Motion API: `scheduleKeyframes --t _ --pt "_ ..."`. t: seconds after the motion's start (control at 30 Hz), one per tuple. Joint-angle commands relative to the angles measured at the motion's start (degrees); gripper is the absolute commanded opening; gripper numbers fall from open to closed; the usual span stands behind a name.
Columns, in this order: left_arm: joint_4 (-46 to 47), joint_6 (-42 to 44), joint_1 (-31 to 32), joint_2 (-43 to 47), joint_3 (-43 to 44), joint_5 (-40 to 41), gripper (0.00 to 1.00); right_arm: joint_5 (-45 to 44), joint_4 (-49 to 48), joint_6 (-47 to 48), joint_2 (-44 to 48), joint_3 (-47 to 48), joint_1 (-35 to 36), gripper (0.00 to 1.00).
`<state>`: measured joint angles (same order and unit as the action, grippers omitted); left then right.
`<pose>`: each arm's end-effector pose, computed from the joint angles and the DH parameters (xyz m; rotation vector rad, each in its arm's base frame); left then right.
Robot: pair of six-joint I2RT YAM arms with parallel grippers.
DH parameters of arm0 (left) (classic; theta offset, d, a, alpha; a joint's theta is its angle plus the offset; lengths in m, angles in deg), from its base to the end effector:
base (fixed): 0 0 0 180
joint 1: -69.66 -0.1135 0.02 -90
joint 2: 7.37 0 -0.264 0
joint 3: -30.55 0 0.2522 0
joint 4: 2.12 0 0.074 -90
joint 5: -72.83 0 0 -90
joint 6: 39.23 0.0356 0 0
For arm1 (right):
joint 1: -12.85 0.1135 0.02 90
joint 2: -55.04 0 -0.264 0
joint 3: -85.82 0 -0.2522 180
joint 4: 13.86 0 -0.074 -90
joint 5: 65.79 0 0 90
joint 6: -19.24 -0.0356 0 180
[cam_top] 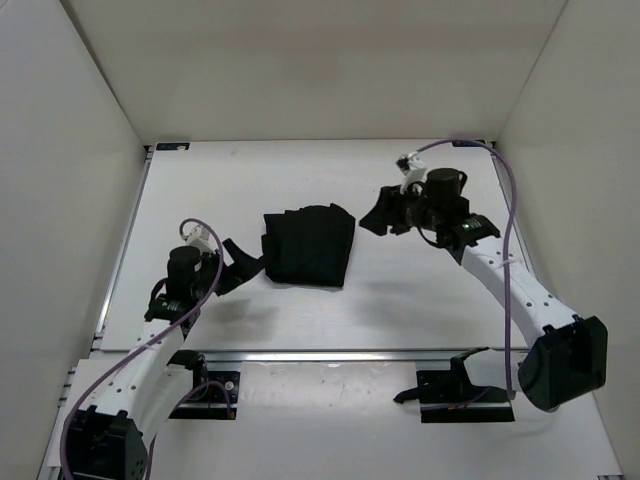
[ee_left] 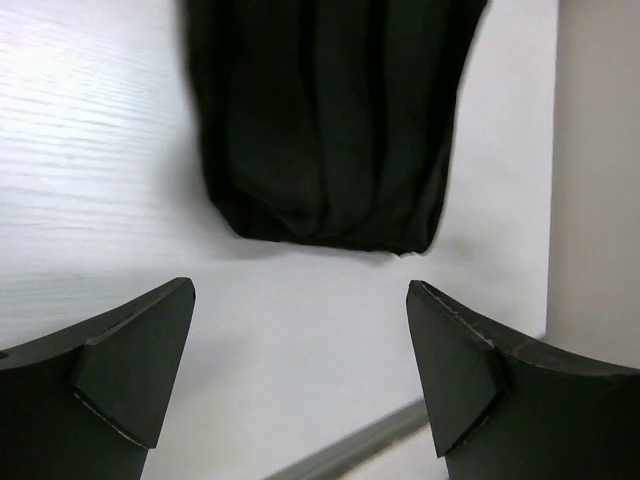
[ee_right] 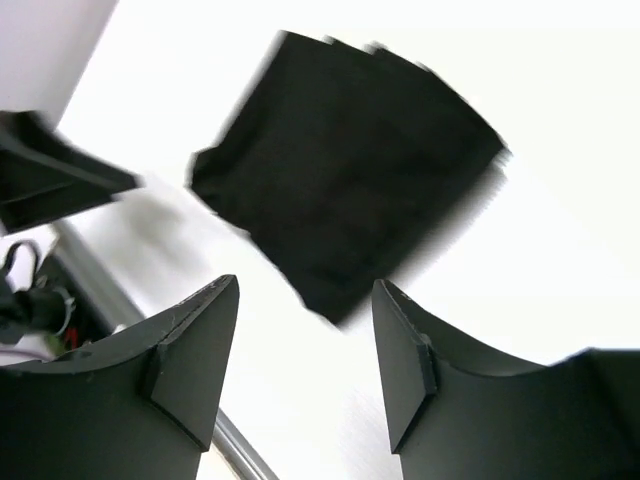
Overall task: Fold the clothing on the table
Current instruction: Fold the skirt
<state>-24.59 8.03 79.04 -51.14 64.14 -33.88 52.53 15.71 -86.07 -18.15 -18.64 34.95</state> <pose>0.1647 -0.0376 0.1932 -0.4678 2.1842 -0.8287 0.2617 0.1245 0.3284 -0.4434 2.0602 0.9053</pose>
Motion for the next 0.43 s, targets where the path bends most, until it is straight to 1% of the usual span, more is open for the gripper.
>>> scheduleKeyframes --t 0.0,0.07,0.13,0.2,0.27,0.33,0.4 --pt "-6.9 6.1 -0.2 -1.3 5.6 -8.9 0.98 0.2 -1.9 -1.2 5.1 -5.2 -4.5 0.53" --pt "-4.1 5.7 0.0 -3.2 6.2 -14.0 0.99 0.1 -2.6 -1.4 7.3 -9.0 -6.5 0.54" --pt "-2.8 5.2 1.5 -4.1 6.0 -14.8 0.99 -0.2 -3.0 -1.6 8.2 -10.9 -6.8 0.55" --pt "-4.1 6.2 3.2 -4.0 7.1 -11.2 0.99 -0.1 -2.8 -1.5 7.9 -11.9 -6.2 0.55" --pt "-6.7 8.0 4.1 -3.0 8.3 -9.5 0.99 0.3 -2.7 -1.7 6.5 -12.2 -6.2 0.55" --pt "-7.8 9.2 3.3 -3.1 9.1 -10.5 0.98 0.1 -3.4 -1.7 3.8 -12.1 -5.3 0.55" --pt "-11.9 11.3 1.7 -5.4 10.8 -9.7 0.99 -1.0 -2.9 -1.1 0.3 -9.3 -3.3 0.56"
